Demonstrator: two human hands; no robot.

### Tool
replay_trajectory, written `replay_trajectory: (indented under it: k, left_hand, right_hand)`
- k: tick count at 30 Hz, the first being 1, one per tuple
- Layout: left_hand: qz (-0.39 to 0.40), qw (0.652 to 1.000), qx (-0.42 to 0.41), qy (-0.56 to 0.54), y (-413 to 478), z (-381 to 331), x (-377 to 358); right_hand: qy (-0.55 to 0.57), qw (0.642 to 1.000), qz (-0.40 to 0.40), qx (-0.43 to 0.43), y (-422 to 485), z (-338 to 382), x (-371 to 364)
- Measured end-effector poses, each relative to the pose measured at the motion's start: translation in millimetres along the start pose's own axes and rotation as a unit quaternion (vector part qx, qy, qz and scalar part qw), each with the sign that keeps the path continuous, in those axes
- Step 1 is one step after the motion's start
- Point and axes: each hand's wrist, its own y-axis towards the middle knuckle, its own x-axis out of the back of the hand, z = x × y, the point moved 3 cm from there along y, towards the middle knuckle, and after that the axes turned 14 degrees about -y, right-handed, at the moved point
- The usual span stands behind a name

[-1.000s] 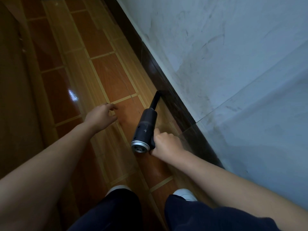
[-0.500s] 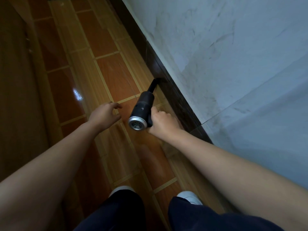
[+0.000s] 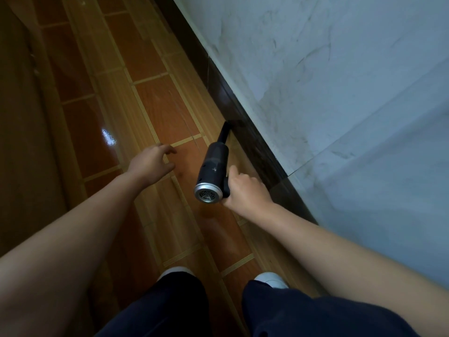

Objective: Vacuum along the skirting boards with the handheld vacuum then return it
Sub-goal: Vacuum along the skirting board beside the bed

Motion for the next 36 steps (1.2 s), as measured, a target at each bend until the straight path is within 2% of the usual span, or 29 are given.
replay_trajectory:
  k: [8,22,36]
  left_hand:
    - [0.002,1.000,-0.009,0.004,-3.2,-10.5,2.6]
    - [0.016,1.000,-0.014,0.013,-0.3,-16.6,1.9]
    - [0.000,1.000,-0.013,0.011,-1.0,-9.5,1.7]
  right_hand:
    - [0.013,0.997,0.077,-0.010,-26.5,-0.9,-20.7]
    - [0.009,0.987,0.163,-0.011,-49.5,4.9,-36.3]
    - [0.020,0.988,0.151,-0.021,-42.7,12.4,-33.7]
